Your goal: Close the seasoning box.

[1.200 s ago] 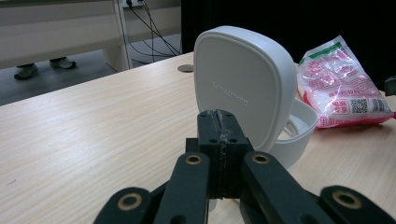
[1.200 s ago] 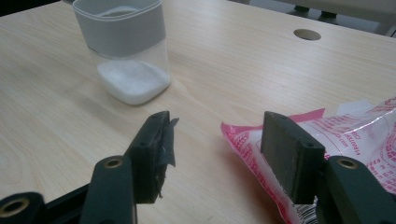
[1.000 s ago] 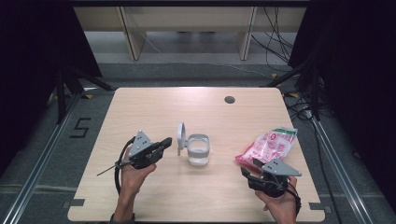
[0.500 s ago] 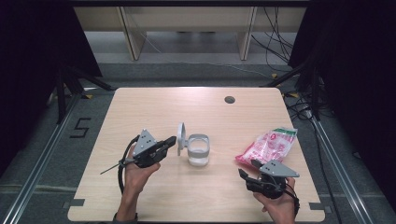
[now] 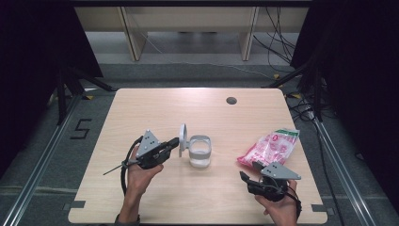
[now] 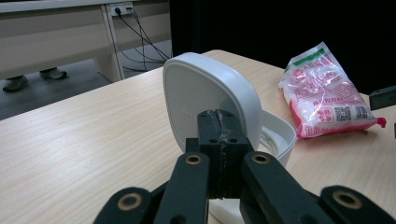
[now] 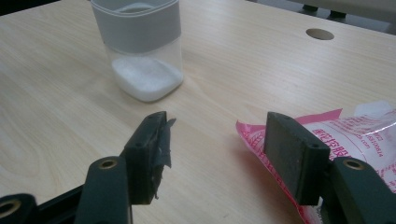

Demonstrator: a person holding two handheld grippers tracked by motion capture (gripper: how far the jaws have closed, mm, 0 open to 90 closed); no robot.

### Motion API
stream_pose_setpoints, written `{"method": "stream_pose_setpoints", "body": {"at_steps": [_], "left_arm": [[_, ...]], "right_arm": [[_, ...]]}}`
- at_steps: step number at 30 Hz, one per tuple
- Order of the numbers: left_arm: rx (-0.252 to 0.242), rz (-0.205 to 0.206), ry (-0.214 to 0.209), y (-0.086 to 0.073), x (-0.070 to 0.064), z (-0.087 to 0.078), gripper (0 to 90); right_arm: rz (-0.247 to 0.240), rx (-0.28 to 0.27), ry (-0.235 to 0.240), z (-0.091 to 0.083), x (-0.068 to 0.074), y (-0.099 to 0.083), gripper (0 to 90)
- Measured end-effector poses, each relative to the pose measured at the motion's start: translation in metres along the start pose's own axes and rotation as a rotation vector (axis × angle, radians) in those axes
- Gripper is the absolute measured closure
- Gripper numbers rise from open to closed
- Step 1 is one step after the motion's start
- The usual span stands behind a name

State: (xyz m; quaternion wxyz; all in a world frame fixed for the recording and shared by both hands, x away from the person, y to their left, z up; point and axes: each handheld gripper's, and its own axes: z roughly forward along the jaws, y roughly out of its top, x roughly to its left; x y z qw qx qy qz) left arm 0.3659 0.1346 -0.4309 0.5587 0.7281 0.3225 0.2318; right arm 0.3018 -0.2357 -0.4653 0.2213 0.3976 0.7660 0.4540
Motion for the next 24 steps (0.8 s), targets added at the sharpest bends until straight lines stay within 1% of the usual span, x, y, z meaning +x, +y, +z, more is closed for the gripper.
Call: {"method": "stream_pose_setpoints", "body": {"at_steps": [3, 4, 6, 7, 8, 10, 11, 12, 14, 15, 17, 18, 19, 20, 21, 22, 23, 24], "left_arm": [[-0.010, -0.008, -0.005, 0.000, -0.001, 0.001, 89.4], [0.000, -0.005, 0.001, 0.000, -0.002, 0.001, 89.5], [-0.001, -0.003, -0.003, 0.001, -0.003, 0.001, 89.4], [0.000, 0.005, -0.003, 0.001, -0.003, 0.001, 89.5], [-0.001, 0.007, -0.003, 0.001, -0.003, 0.002, 89.4], [-0.002, 0.009, -0.004, 0.001, -0.003, 0.002, 89.5], [-0.002, 0.009, -0.004, 0.001, -0.003, 0.002, 89.5], [-0.003, 0.002, -0.003, 0.001, -0.004, 0.002, 89.5], [-0.003, 0.015, -0.004, 0.002, -0.005, 0.002, 89.5], [-0.003, 0.012, -0.003, 0.002, -0.005, 0.002, 89.5], [-0.001, 0.013, -0.004, 0.002, -0.006, 0.002, 89.4], [-0.004, 0.000, -0.004, 0.002, -0.006, 0.003, 89.4], [-0.004, 0.011, -0.006, 0.003, -0.006, 0.003, 89.5], [-0.005, 0.005, -0.009, 0.003, -0.008, 0.004, 89.4], [-0.012, 0.012, -0.014, 0.004, -0.008, 0.005, 89.4], [-0.009, 0.017, -0.014, 0.004, -0.009, 0.006, 89.4], [-0.008, 0.008, -0.014, 0.005, -0.011, 0.007, 89.4], [-0.007, 0.017, -0.017, 0.005, -0.011, 0.007, 89.4]], "right_arm": [[-0.003, -0.001, -0.003, 0.000, 0.000, 0.000, 40.9], [-0.002, -0.001, -0.002, 0.000, 0.000, 0.000, 40.9], [-0.008, 0.003, -0.004, 0.000, -0.001, 0.000, 40.9], [-0.008, 0.003, -0.005, 0.000, -0.001, 0.000, 40.9], [-0.001, 0.000, -0.003, 0.000, 0.000, 0.000, 40.9], [-0.005, 0.001, -0.003, 0.000, 0.000, 0.000, 40.9], [-0.005, 0.001, -0.003, 0.000, 0.000, 0.000, 40.9], [-0.010, 0.016, -0.009, -0.001, 0.000, 0.000, 40.9], [-0.006, 0.011, -0.004, -0.001, 0.000, 0.000, 40.9], [-0.002, 0.002, -0.002, 0.000, 0.001, 0.000, 40.9], [-0.008, 0.009, -0.007, -0.001, 0.000, 0.000, 40.9], [-0.008, 0.013, -0.005, -0.001, 0.000, 0.000, 40.9], [0.020, 0.024, -0.008, -0.002, 0.003, -0.001, 40.9], [0.013, 0.016, -0.015, -0.001, 0.003, -0.001, 40.9], [0.001, 0.010, -0.006, 0.000, 0.002, -0.001, 40.9], [-0.016, 0.008, -0.002, 0.001, 0.001, 0.000, 40.9], [-0.018, 0.007, -0.003, 0.000, 0.001, 0.000, 40.9], [-0.005, 0.009, -0.005, 0.000, 0.002, -0.001, 40.9]]}}
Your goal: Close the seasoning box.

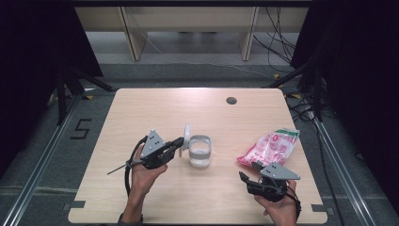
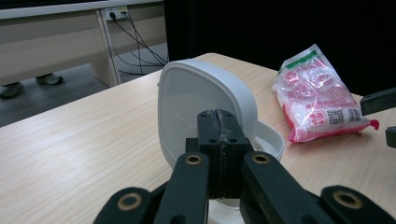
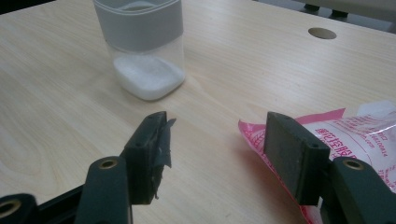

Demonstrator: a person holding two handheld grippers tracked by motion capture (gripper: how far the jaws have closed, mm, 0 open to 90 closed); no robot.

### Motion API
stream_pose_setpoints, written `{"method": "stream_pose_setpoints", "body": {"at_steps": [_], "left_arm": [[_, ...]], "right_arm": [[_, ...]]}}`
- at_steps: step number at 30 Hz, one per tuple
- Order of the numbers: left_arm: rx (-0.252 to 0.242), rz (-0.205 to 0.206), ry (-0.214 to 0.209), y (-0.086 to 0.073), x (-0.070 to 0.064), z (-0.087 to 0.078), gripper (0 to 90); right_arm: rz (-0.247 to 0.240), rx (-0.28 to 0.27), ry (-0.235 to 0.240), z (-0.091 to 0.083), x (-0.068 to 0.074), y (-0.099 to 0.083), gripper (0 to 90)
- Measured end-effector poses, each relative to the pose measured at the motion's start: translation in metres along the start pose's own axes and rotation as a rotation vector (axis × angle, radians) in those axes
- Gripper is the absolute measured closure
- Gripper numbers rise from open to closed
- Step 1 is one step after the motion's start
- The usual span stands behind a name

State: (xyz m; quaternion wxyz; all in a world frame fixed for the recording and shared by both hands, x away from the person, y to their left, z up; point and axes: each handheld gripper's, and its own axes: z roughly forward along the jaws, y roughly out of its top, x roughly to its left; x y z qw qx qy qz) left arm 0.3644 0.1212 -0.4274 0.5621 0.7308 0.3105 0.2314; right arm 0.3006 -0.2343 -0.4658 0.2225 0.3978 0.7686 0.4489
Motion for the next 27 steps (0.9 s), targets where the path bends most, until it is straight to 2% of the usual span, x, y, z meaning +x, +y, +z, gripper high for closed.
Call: {"method": "stream_pose_setpoints", "body": {"at_steps": [1, 4, 5, 6, 7, 8, 9, 10, 11, 12, 13, 15, 16, 17, 19, 23, 24, 25, 27], "left_arm": [[0.001, 0.002, -0.001, 0.000, -0.001, 0.000, 89.4], [0.000, 0.003, -0.004, 0.001, -0.002, 0.001, 89.4], [-0.001, 0.004, -0.005, 0.001, -0.002, 0.001, 89.4], [0.000, 0.006, -0.005, 0.001, -0.002, 0.001, 89.4], [-0.001, 0.005, -0.005, 0.001, -0.003, 0.002, 89.4], [0.000, 0.012, -0.008, 0.001, -0.002, 0.002, 89.4], [0.003, 0.010, -0.009, 0.001, -0.003, 0.002, 89.4], [-0.005, 0.001, -0.016, 0.001, -0.004, 0.003, 89.4], [0.005, 0.012, -0.015, 0.001, -0.004, 0.003, 89.4], [0.005, 0.012, -0.015, 0.001, -0.004, 0.003, 89.4], [0.006, 0.013, -0.021, 0.001, -0.006, 0.005, 89.4], [0.009, 0.008, -0.026, 0.001, -0.008, 0.006, 89.4], [0.009, 0.019, -0.032, 0.001, -0.009, 0.007, 89.4], [0.012, 0.019, -0.033, 0.002, -0.010, 0.007, 89.4], [0.011, 0.023, -0.040, 0.002, -0.012, 0.008, 89.4], [-0.008, 0.009, -0.051, 0.003, -0.014, 0.008, 89.3], [-0.010, 0.043, -0.023, 0.004, -0.011, 0.007, 89.3], [-0.016, 0.049, -0.018, 0.004, -0.010, 0.006, 89.0], [-0.023, 0.007, -0.049, 0.002, -0.011, 0.006, 85.6]], "right_arm": [[-0.015, -0.004, -0.002, 0.001, -0.001, 0.000, 40.9], [-0.015, 0.003, -0.002, -0.001, -0.001, 0.000, 41.0], [0.018, 0.014, 0.000, -0.001, 0.001, 0.000, 41.0], [0.011, 0.011, 0.000, -0.001, 0.000, 0.000, 41.0], [0.031, 0.016, 0.001, -0.002, 0.002, 0.000, 41.0], [-0.011, -0.002, 0.001, -0.001, -0.001, 0.001, 41.0], [-0.016, 0.001, -0.002, -0.001, -0.001, 0.001, 41.0], [-0.016, 0.002, -0.003, -0.001, -0.001, 0.001, 41.0], [0.019, 0.010, -0.004, -0.001, 0.002, 0.000, 41.0], [0.019, 0.010, -0.004, -0.001, 0.002, 0.000, 41.0], [-0.016, -0.002, -0.005, -0.001, -0.001, 0.001, 41.0], [-0.014, -0.007, -0.001, 0.000, -0.001, 0.000, 41.0], [-0.012, -0.002, 0.005, 0.000, -0.001, 0.000, 41.0], [0.002, 0.000, 0.004, 0.000, 0.001, 0.000, 41.0], [-0.013, -0.005, 0.004, 0.001, -0.001, 0.000, 41.0], [0.004, -0.001, 0.003, 0.000, 0.000, 0.000, 41.0], [-0.006, -0.004, 0.001, 0.000, 0.000, 0.000, 41.0], [0.002, -0.001, 0.002, 0.000, 0.000, 0.000, 41.0], [0.020, 0.009, -0.003, -0.001, 0.001, 0.000, 41.0]]}}
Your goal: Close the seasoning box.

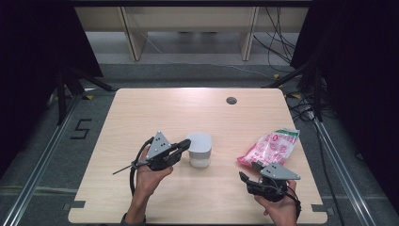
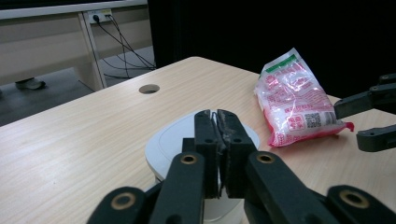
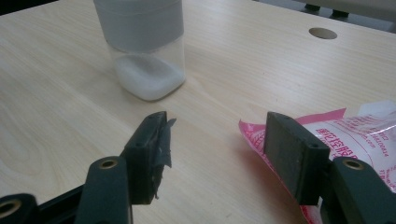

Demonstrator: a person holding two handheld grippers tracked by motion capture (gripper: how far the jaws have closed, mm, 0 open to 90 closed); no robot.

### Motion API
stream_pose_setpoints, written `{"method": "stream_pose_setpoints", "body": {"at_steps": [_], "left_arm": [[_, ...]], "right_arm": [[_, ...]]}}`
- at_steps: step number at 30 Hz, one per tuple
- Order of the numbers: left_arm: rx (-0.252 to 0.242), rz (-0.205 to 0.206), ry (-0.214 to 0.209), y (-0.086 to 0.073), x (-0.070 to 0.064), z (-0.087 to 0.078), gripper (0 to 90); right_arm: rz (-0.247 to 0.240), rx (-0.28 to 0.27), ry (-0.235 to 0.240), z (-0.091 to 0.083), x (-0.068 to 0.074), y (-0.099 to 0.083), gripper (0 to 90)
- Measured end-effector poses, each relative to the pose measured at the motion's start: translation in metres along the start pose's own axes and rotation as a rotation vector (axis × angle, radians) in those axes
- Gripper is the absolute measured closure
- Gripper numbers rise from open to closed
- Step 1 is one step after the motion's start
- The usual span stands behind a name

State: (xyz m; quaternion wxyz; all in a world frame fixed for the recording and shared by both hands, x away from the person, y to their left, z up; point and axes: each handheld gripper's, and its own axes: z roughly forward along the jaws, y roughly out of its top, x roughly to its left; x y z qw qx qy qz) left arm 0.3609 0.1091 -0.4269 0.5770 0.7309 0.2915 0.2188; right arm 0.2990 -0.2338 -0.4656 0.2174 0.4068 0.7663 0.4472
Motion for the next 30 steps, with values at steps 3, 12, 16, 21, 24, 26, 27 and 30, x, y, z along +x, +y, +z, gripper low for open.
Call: {"method": "stream_pose_setpoints", "body": {"at_steps": [3, 12, 16, 21, 24, 26, 27, 30], "left_arm": [[0.007, 0.204, 0.046, 0.004, 0.015, -0.006, 78.1], [0.012, 0.303, -0.027, -0.001, 0.028, -0.013, 56.8], [0.015, 0.302, -0.022, -0.003, 0.027, -0.018, 50.6], [0.006, -0.041, 0.005, -0.017, 0.005, -0.022, 45.1], [0.016, -0.060, 0.005, -0.020, 0.005, -0.023, 42.8], [0.024, -0.051, 0.005, -0.025, 0.006, -0.024, 42.0], [0.029, -0.062, 0.016, -0.026, 0.005, -0.025, 41.6], [0.028, -0.066, 0.007, -0.030, 0.006, -0.025, 40.6]], "right_arm": [[-0.035, -0.010, -0.001, 0.001, -0.003, 0.000, 41.0], [-0.022, -0.006, 0.003, 0.001, -0.003, 0.000, 41.0], [-0.024, -0.007, 0.002, 0.001, -0.003, 0.000, 41.0], [-0.023, -0.011, 0.012, 0.002, -0.004, -0.001, 41.0], [-0.019, -0.011, 0.015, 0.002, -0.004, -0.001, 41.0], [-0.021, -0.007, 0.006, 0.001, -0.004, -0.001, 41.0], [-0.004, -0.001, 0.004, 0.001, -0.002, -0.001, 41.0], [-0.022, -0.005, 0.006, 0.002, -0.004, -0.001, 41.1]]}}
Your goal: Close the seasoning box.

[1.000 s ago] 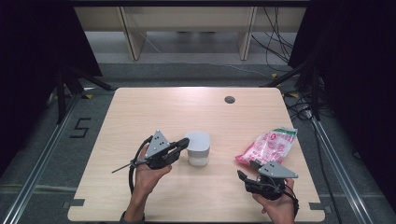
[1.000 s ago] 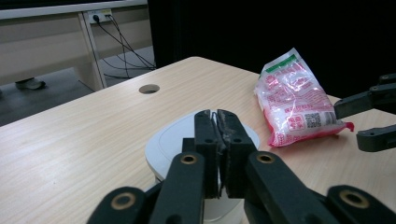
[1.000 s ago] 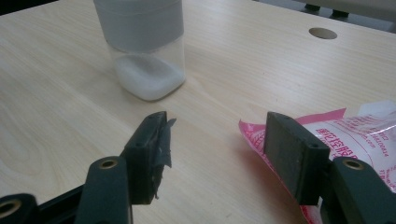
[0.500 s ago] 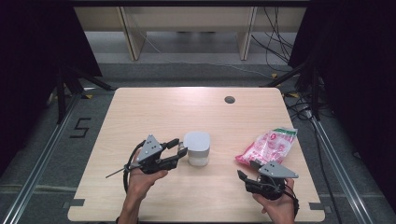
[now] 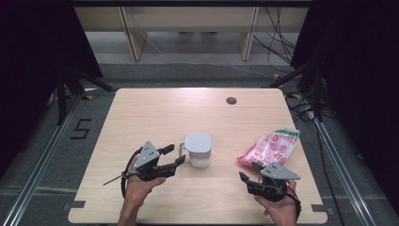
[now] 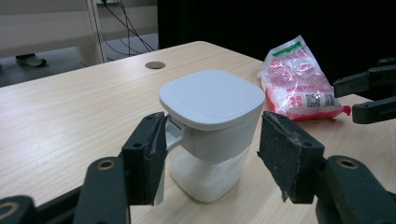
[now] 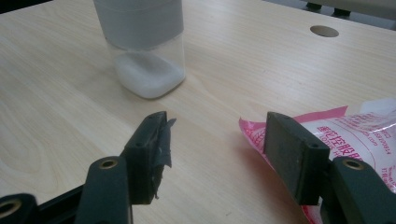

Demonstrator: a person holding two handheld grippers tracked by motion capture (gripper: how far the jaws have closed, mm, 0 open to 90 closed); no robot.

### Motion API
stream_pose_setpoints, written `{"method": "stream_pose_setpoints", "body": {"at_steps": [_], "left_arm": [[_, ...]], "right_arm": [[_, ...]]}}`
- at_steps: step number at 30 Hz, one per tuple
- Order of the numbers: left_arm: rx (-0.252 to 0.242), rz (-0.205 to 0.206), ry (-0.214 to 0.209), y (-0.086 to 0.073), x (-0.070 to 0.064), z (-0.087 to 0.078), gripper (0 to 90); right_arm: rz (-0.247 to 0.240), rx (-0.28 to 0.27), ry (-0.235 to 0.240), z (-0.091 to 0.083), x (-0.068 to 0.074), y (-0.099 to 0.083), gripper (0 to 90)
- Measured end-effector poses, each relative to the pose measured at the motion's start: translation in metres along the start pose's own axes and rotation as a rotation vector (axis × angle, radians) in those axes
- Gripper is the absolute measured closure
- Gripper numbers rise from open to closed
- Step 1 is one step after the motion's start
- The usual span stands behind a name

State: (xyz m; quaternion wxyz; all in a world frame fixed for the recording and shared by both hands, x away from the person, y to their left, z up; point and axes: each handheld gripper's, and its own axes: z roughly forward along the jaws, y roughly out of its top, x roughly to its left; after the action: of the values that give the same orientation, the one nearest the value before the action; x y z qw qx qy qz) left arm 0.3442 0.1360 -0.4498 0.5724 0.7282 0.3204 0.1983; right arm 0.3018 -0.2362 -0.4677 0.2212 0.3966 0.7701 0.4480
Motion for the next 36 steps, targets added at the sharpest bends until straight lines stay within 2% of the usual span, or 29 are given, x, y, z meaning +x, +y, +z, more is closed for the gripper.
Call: {"method": "stream_pose_setpoints", "body": {"at_steps": [5, 6, 7, 8, 9, 10, 11, 12, 14, 15, 16, 17, 18, 20, 21, 22, 24, 25, 28, 29, 30, 35, 36], "left_arm": [[0.005, -0.002, 0.001, -0.002, -0.003, -0.002, 40.1], [0.007, 0.025, -0.005, -0.002, -0.002, -0.002, 39.9], [0.010, -0.002, 0.000, -0.003, -0.005, -0.003, 39.9], [0.010, 0.000, 0.004, -0.004, -0.006, -0.003, 39.8], [0.010, 0.023, -0.001, -0.004, -0.006, -0.003, 39.4], [0.013, 0.019, -0.001, -0.004, -0.007, -0.003, 38.9], [0.015, 0.033, -0.003, -0.005, -0.007, -0.004, 38.3], [0.017, 0.015, -0.003, -0.006, -0.009, -0.004, 37.7], [0.018, 0.013, -0.003, -0.009, -0.011, -0.005, 37.3], [0.017, 0.009, -0.005, -0.011, -0.013, -0.005, 37.2], [0.022, 0.014, -0.002, -0.012, -0.014, -0.005, 36.7], [0.026, 0.016, -0.002, -0.014, -0.015, -0.006, 36.3], [0.025, 0.013, -0.002, -0.015, -0.017, -0.006, 35.8], [0.022, 0.006, -0.001, -0.019, -0.019, -0.007, 34.7], [0.025, 0.009, 0.001, -0.021, -0.020, -0.008, 34.3], [0.017, -0.001, -0.004, -0.023, -0.021, -0.008, 33.9], [0.033, 0.005, 0.000, -0.024, -0.021, -0.009, 33.3], [0.030, 0.038, -0.009, -0.026, -0.020, -0.009, 33.1], [0.033, 0.016, -0.006, -0.029, -0.023, -0.010, 32.5], [0.035, 0.001, -0.004, -0.030, -0.025, -0.010, 32.2], [0.033, -0.004, -0.006, -0.032, -0.025, -0.010, 31.9], [0.052, -0.010, 0.000, -0.041, -0.029, -0.014, 30.8], [0.054, -0.010, -0.002, -0.043, -0.030, -0.015, 30.6]], "right_arm": [[0.004, 0.000, 0.002, 0.000, 0.000, -0.001, 41.0], [0.009, -0.001, 0.000, 0.000, 0.000, -0.001, 41.0], [0.008, 0.002, -0.001, 0.000, 0.000, -0.001, 41.1], [0.008, 0.002, -0.002, 0.000, 0.000, -0.001, 41.1], [0.008, 0.002, 0.000, -0.001, 0.000, -0.001, 41.1], [0.007, 0.001, 0.001, -0.001, 0.000, -0.001, 41.1], [0.010, 0.000, 0.004, 0.000, 0.000, -0.001, 41.1], [0.008, -0.002, 0.004, 0.000, 0.000, -0.001, 41.0], [-0.007, 0.004, 0.002, 0.000, 0.000, -0.001, 41.0], [0.015, 0.011, 0.001, 0.000, 0.002, -0.001, 41.0], [-0.016, 0.002, 0.012, 0.001, 0.000, -0.001, 41.1], [-0.006, 0.002, 0.023, 0.002, 0.001, -0.001, 41.0], [-0.005, 0.006, 0.005, 0.000, 0.001, -0.001, 41.0], [0.020, 0.008, 0.011, 0.001, 0.004, -0.001, 41.0], [0.008, 0.014, 0.008, 0.001, 0.004, -0.001, 41.0], [0.022, 0.018, 0.003, 0.000, 0.005, -0.001, 41.0], [0.013, 0.014, 0.003, 0.001, 0.005, 0.000, 41.0], [-0.007, 0.011, 0.027, 0.001, 0.004, 0.000, 41.0], [-0.020, 0.002, 0.012, 0.002, 0.004, 0.000, 41.0], [0.007, 0.008, 0.012, 0.002, 0.006, 0.000, 41.0], [0.002, 0.006, 0.013, 0.002, 0.005, 0.000, 41.0], [0.001, 0.006, 0.019, 0.001, 0.004, 0.000, 40.4], [0.003, 0.006, 0.033, 0.001, 0.004, -0.001, 40.2]]}}
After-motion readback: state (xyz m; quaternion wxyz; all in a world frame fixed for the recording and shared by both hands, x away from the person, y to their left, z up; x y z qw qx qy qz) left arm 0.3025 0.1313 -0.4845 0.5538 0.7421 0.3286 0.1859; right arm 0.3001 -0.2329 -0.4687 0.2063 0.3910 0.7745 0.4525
